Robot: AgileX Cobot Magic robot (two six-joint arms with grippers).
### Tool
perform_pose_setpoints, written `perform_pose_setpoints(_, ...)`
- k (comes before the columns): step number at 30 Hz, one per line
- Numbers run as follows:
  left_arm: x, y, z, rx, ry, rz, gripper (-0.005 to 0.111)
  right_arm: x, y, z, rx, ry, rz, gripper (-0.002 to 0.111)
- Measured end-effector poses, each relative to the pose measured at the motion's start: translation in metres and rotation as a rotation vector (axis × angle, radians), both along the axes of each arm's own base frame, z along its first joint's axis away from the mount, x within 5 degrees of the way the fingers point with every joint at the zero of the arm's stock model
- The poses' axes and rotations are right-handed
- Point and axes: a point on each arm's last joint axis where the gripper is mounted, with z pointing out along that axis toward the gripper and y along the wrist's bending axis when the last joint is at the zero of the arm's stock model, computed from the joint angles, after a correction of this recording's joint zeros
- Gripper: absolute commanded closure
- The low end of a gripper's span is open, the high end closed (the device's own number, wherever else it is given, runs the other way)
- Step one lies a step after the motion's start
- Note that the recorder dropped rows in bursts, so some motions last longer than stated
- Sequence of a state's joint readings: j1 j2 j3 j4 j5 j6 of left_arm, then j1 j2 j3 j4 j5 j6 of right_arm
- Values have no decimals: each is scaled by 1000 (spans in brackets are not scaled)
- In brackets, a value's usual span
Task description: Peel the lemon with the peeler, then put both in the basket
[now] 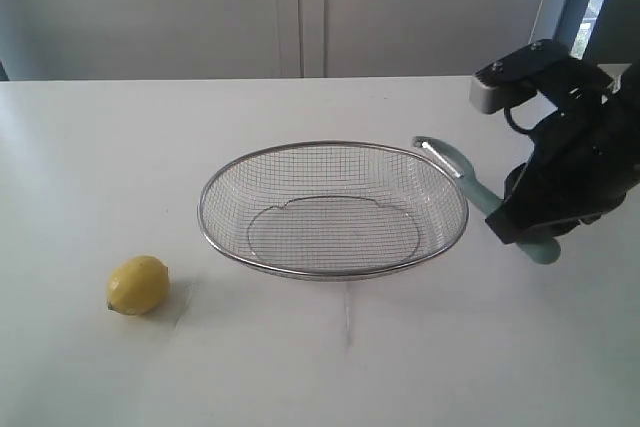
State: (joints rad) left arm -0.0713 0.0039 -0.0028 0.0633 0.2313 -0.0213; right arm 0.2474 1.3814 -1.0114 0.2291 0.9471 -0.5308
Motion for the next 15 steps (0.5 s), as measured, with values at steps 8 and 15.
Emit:
perform_pose_setpoints(8,0,0,0,0,0,0,107,-4,13,0,-16,-40,117,108)
perform_pose_setpoints(15,0,0,0,0,0,0,107,-4,13,0,-17,-43,121,108)
